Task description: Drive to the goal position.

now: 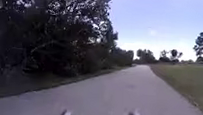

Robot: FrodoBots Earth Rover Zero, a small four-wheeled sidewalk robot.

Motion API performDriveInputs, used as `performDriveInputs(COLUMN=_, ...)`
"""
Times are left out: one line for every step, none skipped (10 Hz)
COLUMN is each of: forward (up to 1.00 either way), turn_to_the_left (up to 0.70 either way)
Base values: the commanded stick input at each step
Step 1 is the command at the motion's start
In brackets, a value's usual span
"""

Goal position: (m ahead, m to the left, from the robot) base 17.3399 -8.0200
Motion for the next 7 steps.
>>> performDriveInputs(forward=0.5, turn_to_the_left=-0.5)
performDriveInputs(forward=0.5, turn_to_the_left=-0.5)
performDriveInputs(forward=0.5, turn_to_the_left=-0.26)
performDriveInputs(forward=0.5, turn_to_the_left=0.0)
performDriveInputs(forward=0.5, turn_to_the_left=0.0)
performDriveInputs(forward=0.5, turn_to_the_left=0.0)
performDriveInputs(forward=0.5, turn_to_the_left=0.0)
